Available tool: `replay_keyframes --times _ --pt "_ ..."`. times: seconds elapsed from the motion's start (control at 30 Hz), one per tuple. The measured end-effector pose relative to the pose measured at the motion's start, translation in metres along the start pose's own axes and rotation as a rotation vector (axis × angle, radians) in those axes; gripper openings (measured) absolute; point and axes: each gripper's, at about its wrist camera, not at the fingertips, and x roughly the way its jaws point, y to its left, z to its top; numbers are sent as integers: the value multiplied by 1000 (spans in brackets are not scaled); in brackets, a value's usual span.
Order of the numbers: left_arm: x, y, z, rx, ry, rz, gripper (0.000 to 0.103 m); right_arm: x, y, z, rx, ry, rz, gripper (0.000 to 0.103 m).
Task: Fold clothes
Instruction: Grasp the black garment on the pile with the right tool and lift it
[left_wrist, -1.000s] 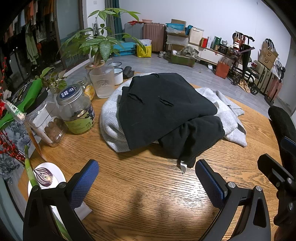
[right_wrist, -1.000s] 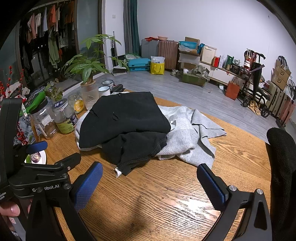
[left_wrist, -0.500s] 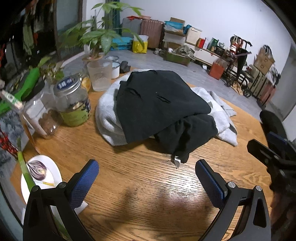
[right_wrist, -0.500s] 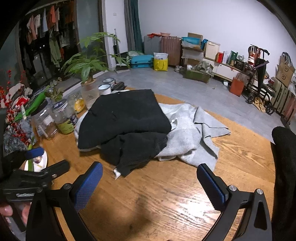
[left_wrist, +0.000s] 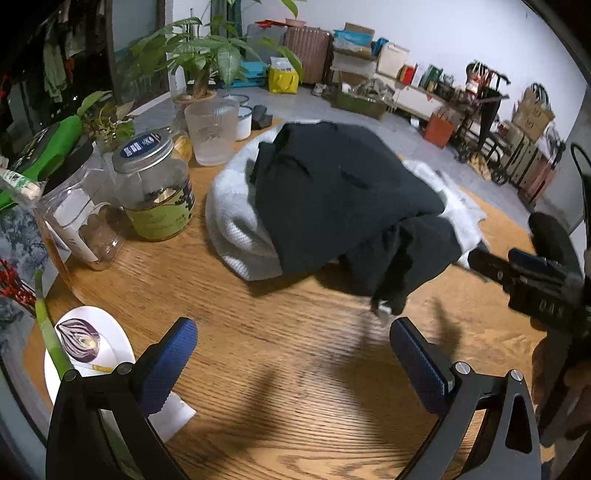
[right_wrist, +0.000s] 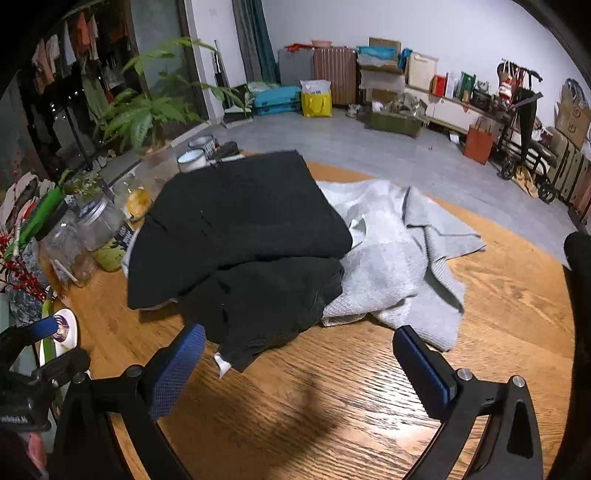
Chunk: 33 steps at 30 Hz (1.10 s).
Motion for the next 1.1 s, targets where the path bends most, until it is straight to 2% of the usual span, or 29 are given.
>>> replay_keyframes --times 0.17,0.23,0.3,0.33,0.37,0.47,0.57,0.6,0.87,1.0,1.1 --pt "10 3 -1 17 14 3 103 25 -6 1 15 38 -16 90" --pt "14 4 0 14 23 1 103 33 -8 1 16 56 -23 78" --pt "18 3 1 16 29 -2 103 42 -11 2 16 76 -28 56" --pt "19 3 2 18 31 -3 103 45 -12 2 18 85 -29 50" --pt "21 2 2 21 32 -5 103 48 -13 2 21 91 -25 46" --pt "27 2 3 27 39 -9 103 55 -15 3 32 112 -13 44" --pt "31 2 4 29 47 -12 103 55 -12 7 33 119 20 15" --pt "31 2 4 28 46 -14 103 50 -9 10 25 102 19 11" --pt "33 2 7 22 42 -21 103 -38 24 57 -72 -94 75 9" --pt "28 4 7 14 35 -20 103 -104 50 86 -127 -254 108 8" --pt "23 6 7 6 22 -17 103 -165 62 98 -157 -420 112 5"
